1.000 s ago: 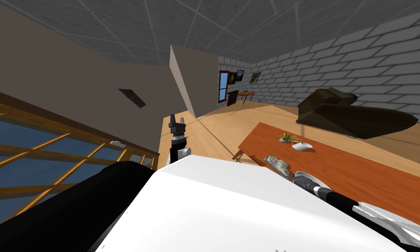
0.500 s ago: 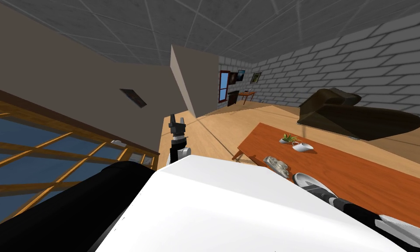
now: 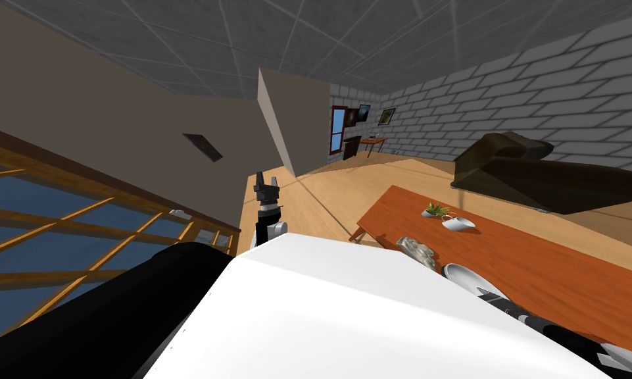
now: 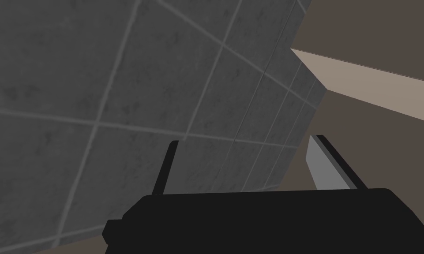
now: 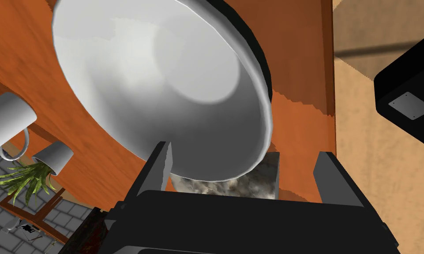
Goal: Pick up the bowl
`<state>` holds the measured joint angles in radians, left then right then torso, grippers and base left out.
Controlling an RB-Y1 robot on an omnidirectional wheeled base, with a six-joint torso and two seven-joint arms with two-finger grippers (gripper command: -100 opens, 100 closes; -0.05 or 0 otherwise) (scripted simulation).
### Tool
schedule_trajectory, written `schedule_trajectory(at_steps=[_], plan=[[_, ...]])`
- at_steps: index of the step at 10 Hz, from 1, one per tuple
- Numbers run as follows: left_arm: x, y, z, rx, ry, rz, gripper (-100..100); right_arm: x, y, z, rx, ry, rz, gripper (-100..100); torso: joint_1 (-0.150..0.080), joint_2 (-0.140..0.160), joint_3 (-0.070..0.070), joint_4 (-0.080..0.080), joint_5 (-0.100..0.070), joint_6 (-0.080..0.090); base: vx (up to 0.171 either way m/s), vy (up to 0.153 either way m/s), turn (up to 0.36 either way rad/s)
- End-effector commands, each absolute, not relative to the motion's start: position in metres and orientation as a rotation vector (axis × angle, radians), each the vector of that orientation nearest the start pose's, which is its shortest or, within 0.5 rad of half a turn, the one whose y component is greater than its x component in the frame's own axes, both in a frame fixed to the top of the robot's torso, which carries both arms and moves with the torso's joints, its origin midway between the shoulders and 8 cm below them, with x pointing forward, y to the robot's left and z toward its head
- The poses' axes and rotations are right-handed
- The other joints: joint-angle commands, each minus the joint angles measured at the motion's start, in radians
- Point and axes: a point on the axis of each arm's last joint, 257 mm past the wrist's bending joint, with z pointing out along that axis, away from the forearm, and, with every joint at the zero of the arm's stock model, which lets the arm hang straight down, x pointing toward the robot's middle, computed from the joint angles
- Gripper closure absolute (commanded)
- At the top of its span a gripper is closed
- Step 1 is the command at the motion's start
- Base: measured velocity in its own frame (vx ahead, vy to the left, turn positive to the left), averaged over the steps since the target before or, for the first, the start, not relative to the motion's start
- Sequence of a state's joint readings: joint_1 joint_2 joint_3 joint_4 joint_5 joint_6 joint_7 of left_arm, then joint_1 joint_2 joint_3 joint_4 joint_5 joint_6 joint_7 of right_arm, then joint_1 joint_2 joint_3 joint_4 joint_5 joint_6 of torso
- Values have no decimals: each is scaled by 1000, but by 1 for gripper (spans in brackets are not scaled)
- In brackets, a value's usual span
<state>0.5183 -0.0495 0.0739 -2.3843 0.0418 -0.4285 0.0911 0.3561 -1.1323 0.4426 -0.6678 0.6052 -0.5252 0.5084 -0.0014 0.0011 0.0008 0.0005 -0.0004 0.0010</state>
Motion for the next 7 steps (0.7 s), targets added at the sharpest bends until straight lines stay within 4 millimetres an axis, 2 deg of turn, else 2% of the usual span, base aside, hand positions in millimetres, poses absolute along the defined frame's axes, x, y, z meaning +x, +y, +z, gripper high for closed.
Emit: schedule_trajectory(at_steps=[1, 2, 4, 5, 6, 7], plan=[[325, 312, 52, -723, 504, -1335, 0, 91, -695, -456, -633, 2732, -374, 0, 0, 0, 0, 0, 0, 0, 0, 0, 0], [325, 312, 52, -723, 504, -1335, 0, 89, -689, -467, -620, 2737, -377, -100, 0, 0, 0, 0, 0, 0, 5, -34, 77], [325, 312, 52, -722, 504, -1335, 0, 86, -682, -478, -608, 2742, -380, -100, -3, 0, 0, 0, -1, 0, 13, -66, 57], [325, 312, 52, -722, 504, -1335, 0, 87, -684, -475, -609, 2740, -378, -100, -4, 0, 0, 0, -1, 0, 4, -26, 14], [325, 312, 52, -723, 504, -1335, 0, 87, -684, -476, -611, 2740, -379, 100, -2, 0, 0, 0, 0, 0, 1, -5, -1], [325, 312, 52, -723, 504, -1335, 0, 87, -684, -475, -611, 2740, -379, 100, 0, 0, 0, 0, 0, 0, 0, 0, 0]])
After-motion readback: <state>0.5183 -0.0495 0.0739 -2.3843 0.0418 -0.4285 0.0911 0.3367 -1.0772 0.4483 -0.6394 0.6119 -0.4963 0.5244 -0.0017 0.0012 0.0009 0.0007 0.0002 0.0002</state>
